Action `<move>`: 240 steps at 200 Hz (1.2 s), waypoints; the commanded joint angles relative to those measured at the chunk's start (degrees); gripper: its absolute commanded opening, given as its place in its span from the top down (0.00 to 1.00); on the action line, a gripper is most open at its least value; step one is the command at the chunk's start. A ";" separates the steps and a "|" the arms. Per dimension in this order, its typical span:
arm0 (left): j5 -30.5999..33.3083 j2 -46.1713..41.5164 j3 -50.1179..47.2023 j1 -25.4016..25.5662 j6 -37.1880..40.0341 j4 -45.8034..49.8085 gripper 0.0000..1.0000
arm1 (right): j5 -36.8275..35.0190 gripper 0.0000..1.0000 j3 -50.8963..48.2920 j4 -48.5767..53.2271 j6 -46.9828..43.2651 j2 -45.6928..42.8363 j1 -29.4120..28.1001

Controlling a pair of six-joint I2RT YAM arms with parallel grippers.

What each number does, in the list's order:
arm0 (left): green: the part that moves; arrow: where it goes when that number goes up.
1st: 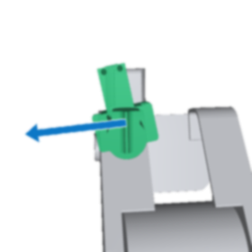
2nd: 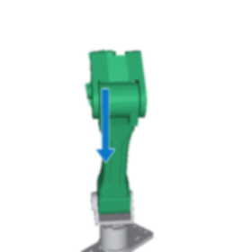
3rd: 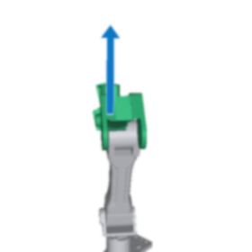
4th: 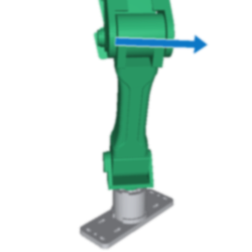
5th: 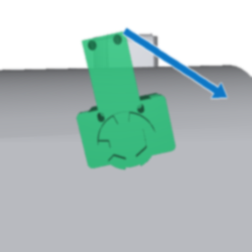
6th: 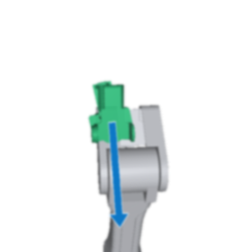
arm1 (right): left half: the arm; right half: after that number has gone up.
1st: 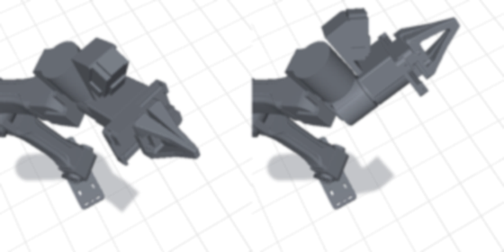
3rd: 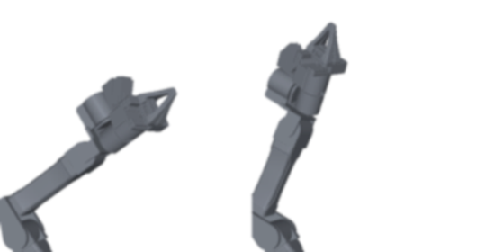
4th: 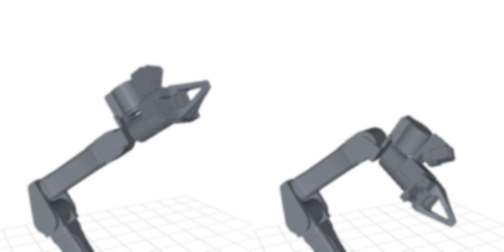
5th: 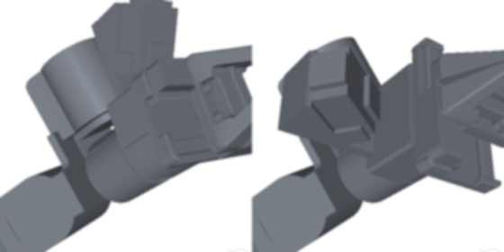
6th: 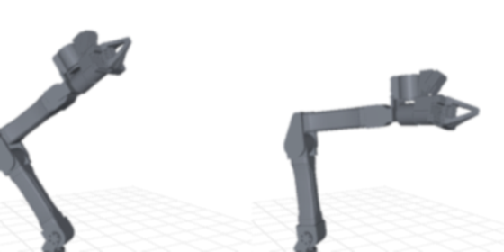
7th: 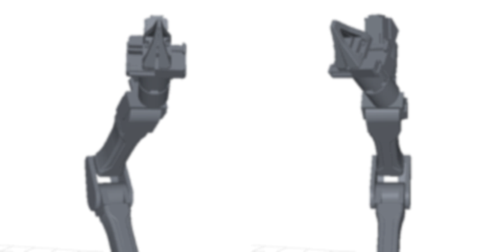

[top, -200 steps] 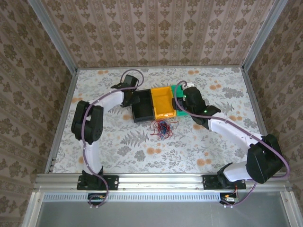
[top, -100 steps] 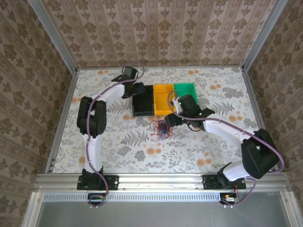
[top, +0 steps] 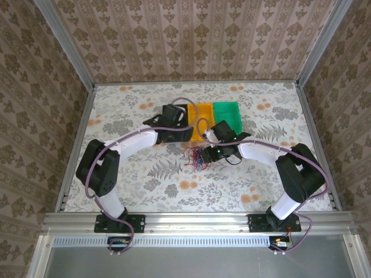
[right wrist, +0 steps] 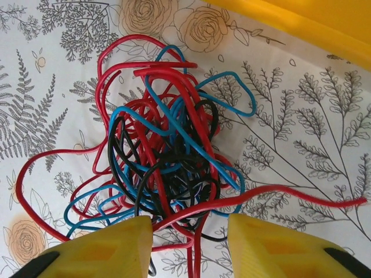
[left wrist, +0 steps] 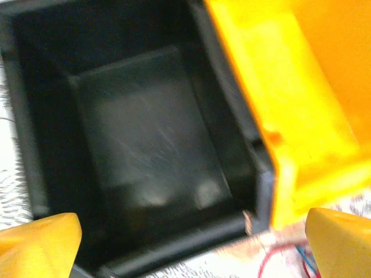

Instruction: Untangle the cables

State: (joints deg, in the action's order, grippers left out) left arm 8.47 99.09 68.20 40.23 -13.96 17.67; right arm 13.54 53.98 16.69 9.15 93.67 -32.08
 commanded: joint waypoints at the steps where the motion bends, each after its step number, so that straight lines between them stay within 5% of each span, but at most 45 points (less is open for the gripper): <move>1: 4.80 1.59 0.26 3.86 9.89 5.64 0.05 | 1.80 0.63 2.01 -1.17 -0.23 1.37 0.44; 121: -6.93 0.48 -3.94 2.35 5.08 2.63 0.28 | 4.72 0.62 3.08 -5.25 2.97 1.43 1.84; 197: -12.96 -2.75 -7.95 1.44 6.08 1.21 0.27 | 6.02 0.64 4.09 -7.85 4.28 3.99 2.37; 240: -18.05 -3.90 -8.10 1.21 7.21 1.14 0.26 | 5.73 0.97 4.44 -9.35 5.67 5.10 3.17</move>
State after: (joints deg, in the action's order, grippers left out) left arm -5.02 96.97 60.71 41.80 -7.88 18.61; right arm 18.48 57.49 9.04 13.47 98.59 -29.98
